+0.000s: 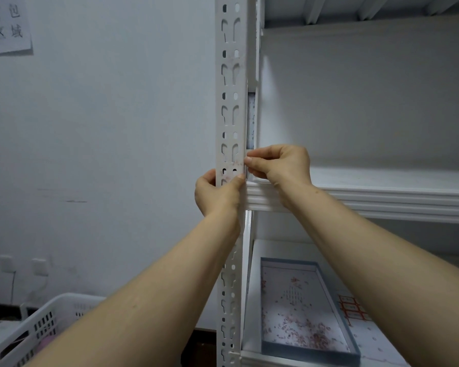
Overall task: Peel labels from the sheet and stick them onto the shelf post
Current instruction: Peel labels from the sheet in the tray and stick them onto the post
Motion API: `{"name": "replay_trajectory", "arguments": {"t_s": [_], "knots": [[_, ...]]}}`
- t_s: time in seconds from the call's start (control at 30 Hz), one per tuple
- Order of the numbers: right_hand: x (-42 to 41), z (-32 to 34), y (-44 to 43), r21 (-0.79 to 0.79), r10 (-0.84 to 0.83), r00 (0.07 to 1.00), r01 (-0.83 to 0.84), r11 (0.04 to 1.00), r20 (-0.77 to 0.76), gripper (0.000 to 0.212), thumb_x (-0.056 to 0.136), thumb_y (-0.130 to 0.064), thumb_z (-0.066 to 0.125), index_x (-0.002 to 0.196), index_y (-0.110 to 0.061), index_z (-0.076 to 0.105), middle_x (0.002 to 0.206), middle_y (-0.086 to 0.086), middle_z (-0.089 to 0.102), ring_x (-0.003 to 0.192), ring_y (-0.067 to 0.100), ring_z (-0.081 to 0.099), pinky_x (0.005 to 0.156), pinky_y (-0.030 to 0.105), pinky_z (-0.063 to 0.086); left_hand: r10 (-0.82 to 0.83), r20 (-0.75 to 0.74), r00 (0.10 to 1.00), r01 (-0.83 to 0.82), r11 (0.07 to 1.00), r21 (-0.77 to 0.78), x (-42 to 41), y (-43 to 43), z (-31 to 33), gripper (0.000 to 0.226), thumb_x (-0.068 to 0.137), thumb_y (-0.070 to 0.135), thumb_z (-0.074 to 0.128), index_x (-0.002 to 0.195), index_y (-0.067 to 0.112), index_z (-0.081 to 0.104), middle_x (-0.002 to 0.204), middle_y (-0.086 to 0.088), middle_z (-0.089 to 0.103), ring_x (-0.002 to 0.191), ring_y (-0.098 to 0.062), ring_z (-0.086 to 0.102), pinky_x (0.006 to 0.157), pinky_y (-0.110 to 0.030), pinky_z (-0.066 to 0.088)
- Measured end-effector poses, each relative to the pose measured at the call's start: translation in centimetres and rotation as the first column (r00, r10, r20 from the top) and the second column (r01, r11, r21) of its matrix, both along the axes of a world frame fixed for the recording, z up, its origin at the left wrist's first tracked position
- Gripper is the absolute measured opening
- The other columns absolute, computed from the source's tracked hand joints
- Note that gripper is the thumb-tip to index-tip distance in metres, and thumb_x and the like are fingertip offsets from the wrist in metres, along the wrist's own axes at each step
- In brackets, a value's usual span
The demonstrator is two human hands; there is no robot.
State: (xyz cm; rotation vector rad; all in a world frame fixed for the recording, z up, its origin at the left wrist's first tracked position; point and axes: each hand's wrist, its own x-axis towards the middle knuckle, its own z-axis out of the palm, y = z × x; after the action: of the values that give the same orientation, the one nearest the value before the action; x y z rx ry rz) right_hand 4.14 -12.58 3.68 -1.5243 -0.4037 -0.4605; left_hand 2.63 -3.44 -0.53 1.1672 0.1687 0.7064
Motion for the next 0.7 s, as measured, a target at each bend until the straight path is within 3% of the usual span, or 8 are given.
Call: {"name": "replay_trajectory", "arguments": {"t_s": [0.1, 0.17, 0.3, 0.5, 0.7], "knots": [[-0.4, -0.1, -0.2, 0.061, 0.034, 0.999, -0.033, 0.998, -0.017, 0.011, 0.075, 0.003, 0.074, 0.075, -0.008, 0.070, 0.067, 0.006, 0.068, 0.059, 0.013, 0.065, 0.064, 0.018, 0.057, -0.011, -0.001, 1.000, 0.011, 0.998, 0.062, 0.0, 0.3, -0.2, 0.052, 0.073, 0.019, 0.080, 0.120, 0.011, 0.058, 0.112, -0.003, 0.067, 0.098, -0.016, 0.064, 0.089, -0.030, 0.051], [-0.8, -0.4, -0.6, 0.150, 0.103, 0.992, -0.092, 0.984, -0.067, 0.011, 0.076, 0.004, 0.073, 0.074, -0.007, 0.070, 0.064, 0.005, 0.068, 0.057, 0.013, 0.064, 0.062, 0.017, 0.057, -0.008, 0.008, 1.000, 0.007, 0.985, 0.174, -0.6, 0.3, -0.6, 0.068, 0.066, 0.034, 0.084, 0.124, 0.012, 0.056, 0.121, -0.003, 0.063, 0.108, -0.017, 0.061, 0.097, -0.035, 0.049], [-2.1, -1.9, -2.4, 0.164, 0.213, 0.970, -0.193, 0.967, -0.115, 0.011, 0.081, 0.004, 0.067, 0.074, -0.004, 0.068, 0.058, 0.003, 0.067, 0.052, 0.011, 0.063, 0.059, 0.018, 0.058, 0.071, 0.042, 0.997, -0.081, 0.935, 0.345, -2.3, 0.0, -2.1, 0.088, 0.070, 0.037, 0.081, 0.142, 0.018, 0.035, 0.146, 0.003, 0.038, 0.135, -0.013, 0.035, 0.111, -0.031, 0.031], [-4.5, -3.3, -4.7, 0.042, 0.320, 0.936, -0.318, 0.947, -0.143, 0.005, 0.085, 0.000, 0.063, 0.083, 0.000, 0.067, 0.062, 0.005, 0.066, 0.052, 0.011, 0.060, 0.054, 0.020, 0.055, 0.032, 0.121, 0.992, -0.081, 0.899, 0.430, -4.2, -0.8, -2.6, 0.085, 0.073, 0.028, 0.079, 0.144, 0.017, 0.033, 0.146, 0.004, 0.037, 0.131, -0.005, 0.034, 0.099, -0.014, 0.028], [-6.1, -3.8, -6.0, -0.034, 0.272, 0.952, -0.279, 0.960, -0.139, 0.004, 0.084, 0.001, 0.064, 0.082, 0.000, 0.068, 0.063, 0.007, 0.064, 0.050, 0.011, 0.058, 0.051, 0.019, 0.054, 0.008, 0.130, 0.991, -0.074, 0.858, 0.509, -5.8, -1.8, -3.3, 0.086, 0.071, 0.033, 0.080, 0.142, 0.021, 0.034, 0.144, 0.006, 0.038, 0.123, -0.001, 0.035, 0.098, -0.017, 0.029]]}}
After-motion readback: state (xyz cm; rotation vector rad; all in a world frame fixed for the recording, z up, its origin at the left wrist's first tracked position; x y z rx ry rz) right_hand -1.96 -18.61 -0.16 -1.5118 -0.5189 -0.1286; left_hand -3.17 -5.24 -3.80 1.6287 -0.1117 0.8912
